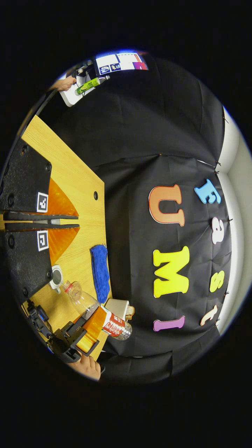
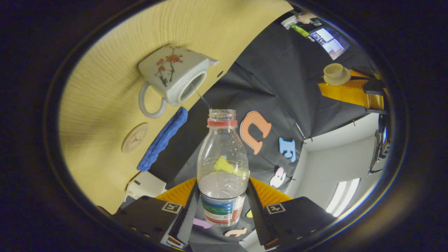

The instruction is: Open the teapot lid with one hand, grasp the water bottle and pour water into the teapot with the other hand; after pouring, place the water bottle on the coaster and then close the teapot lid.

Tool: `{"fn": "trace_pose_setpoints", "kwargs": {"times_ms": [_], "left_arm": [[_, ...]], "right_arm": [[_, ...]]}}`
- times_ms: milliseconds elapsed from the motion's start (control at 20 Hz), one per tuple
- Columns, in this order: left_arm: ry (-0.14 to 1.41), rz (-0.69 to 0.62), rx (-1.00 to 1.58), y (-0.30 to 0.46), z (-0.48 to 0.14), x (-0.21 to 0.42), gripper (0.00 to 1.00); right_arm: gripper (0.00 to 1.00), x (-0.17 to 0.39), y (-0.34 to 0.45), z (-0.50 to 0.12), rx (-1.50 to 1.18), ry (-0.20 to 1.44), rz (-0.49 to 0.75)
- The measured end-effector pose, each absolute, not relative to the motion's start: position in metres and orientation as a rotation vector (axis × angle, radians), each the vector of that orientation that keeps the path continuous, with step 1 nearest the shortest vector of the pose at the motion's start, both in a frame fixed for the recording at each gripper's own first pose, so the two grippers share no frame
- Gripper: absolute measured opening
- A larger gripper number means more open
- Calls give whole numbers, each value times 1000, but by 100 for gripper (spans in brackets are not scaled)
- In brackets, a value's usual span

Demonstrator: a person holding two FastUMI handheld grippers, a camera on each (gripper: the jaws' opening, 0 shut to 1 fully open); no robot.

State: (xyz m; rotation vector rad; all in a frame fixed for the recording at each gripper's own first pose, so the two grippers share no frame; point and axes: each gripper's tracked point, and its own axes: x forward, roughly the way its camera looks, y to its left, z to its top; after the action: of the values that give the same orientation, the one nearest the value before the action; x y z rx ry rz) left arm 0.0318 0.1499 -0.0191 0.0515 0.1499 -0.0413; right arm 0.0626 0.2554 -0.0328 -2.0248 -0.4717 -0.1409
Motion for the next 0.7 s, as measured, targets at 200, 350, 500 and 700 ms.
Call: {"fn": "trace_pose_setpoints", "kwargs": {"times_ms": [200, 350, 500, 700], "left_arm": [[157, -34, 60, 153, -22, 34, 5], [157, -30, 58, 153, -22, 35, 5], [169, -27, 57, 155, -26, 36, 5], [178, -14, 66, 159, -28, 39, 5]], "right_arm": [[71, 63, 254, -34, -2025, -468, -140], [71, 63, 251, -33, -2010, -476, -142], [71, 66, 252, -34, -1932, -479, -132], [71, 74, 240, -45, -1750, -384, -63]]}}
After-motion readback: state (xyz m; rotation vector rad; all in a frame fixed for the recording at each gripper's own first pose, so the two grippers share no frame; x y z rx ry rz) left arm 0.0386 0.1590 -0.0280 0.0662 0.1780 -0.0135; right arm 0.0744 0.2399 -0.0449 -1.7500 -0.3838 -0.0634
